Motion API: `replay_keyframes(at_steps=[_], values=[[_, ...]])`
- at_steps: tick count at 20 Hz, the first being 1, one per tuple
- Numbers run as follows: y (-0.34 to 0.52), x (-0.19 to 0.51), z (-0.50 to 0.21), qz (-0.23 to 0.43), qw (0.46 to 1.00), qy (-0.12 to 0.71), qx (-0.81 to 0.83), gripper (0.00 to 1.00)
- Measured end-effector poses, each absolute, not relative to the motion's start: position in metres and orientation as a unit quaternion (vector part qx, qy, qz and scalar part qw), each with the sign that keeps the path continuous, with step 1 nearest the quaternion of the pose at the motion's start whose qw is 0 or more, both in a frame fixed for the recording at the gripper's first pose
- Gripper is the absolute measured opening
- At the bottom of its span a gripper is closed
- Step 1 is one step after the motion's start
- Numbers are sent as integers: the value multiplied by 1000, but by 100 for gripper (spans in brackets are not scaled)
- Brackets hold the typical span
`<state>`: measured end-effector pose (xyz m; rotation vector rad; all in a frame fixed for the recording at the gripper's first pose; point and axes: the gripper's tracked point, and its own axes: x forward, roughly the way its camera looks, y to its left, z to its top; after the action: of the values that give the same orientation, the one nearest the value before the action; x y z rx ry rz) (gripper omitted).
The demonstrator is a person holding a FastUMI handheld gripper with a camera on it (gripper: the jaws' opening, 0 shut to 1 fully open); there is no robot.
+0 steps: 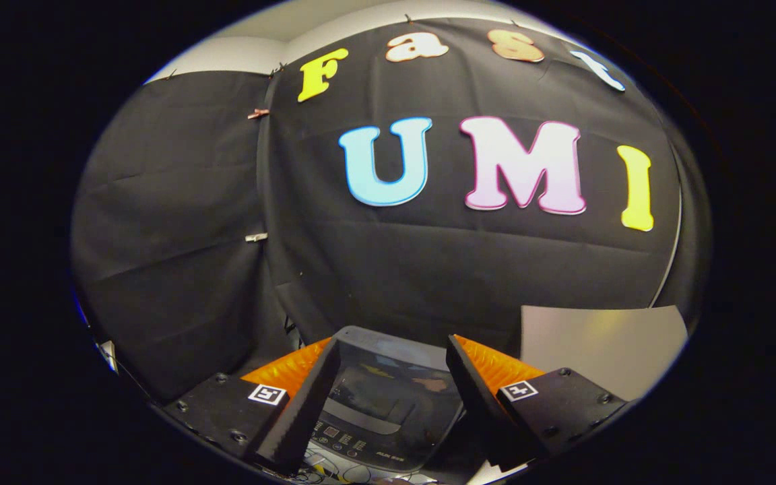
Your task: Put the clothes into the washing machine and then close the washing machine lid.
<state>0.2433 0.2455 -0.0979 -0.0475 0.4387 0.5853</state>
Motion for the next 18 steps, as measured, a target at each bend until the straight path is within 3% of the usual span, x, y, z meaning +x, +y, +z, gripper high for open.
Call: replay_keyframes(at_steps=[10, 18], values=[[119, 191, -17, 159, 983, 84, -36, 99], [60, 129, -7, 90, 994, 34, -52, 99]])
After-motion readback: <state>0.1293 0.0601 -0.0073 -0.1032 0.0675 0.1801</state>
